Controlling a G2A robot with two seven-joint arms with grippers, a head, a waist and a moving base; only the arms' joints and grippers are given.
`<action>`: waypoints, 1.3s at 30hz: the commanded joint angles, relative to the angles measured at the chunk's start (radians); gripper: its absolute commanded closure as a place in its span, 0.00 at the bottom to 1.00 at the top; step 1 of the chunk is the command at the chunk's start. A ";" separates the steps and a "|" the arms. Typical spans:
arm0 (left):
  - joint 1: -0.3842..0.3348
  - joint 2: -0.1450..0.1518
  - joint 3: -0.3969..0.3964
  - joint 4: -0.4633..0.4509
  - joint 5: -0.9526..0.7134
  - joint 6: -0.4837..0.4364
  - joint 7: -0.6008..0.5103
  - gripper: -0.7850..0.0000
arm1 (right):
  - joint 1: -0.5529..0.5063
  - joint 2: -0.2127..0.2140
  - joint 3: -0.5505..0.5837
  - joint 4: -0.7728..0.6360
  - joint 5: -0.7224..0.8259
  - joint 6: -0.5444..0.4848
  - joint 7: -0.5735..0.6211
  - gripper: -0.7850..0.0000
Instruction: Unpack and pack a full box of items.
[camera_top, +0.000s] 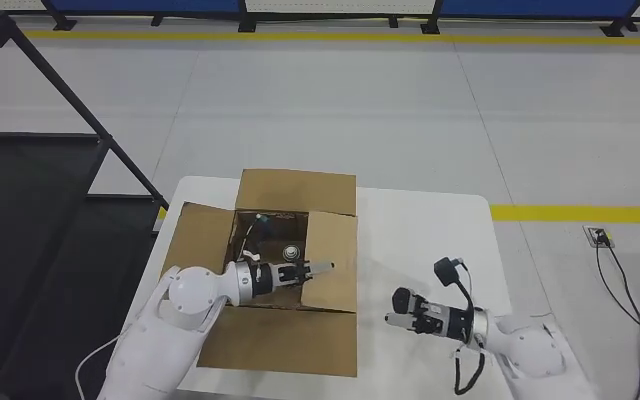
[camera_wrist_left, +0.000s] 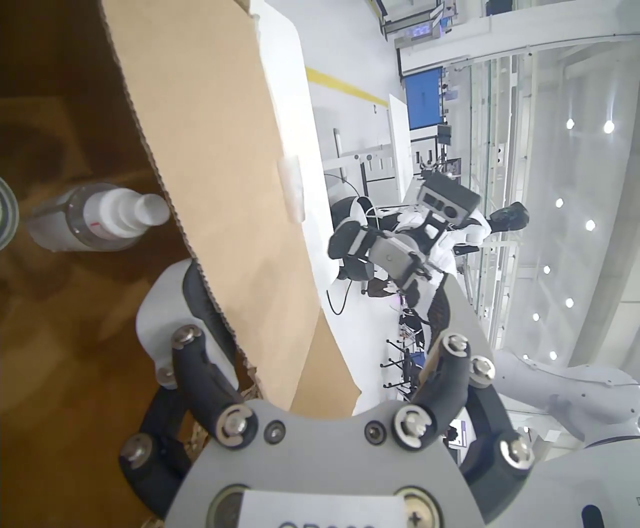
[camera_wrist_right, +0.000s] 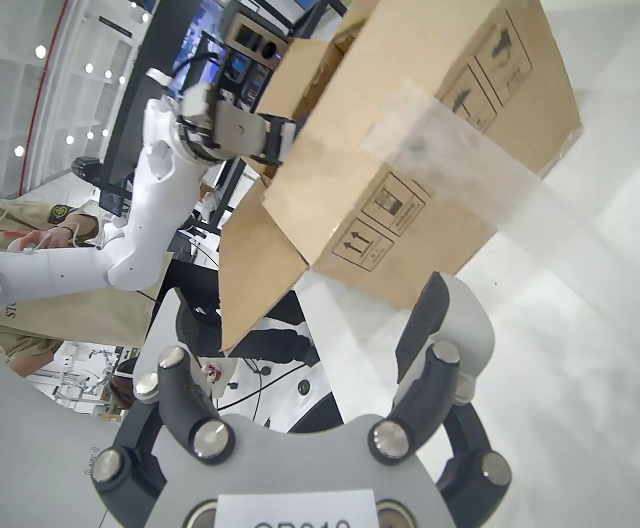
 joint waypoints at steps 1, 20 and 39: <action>0.003 0.001 -0.001 -0.021 0.002 0.003 0.002 0.00 | 0.017 0.000 -0.021 0.042 -0.008 0.015 -0.003 0.00; -0.042 -0.008 0.045 -0.097 -0.003 0.028 0.019 0.00 | 0.143 -0.026 -0.184 0.327 -0.183 0.048 -0.342 0.00; -0.081 -0.024 0.105 -0.084 -0.002 0.036 0.032 0.00 | 0.100 -0.008 -0.148 0.273 -0.276 0.095 -0.486 0.00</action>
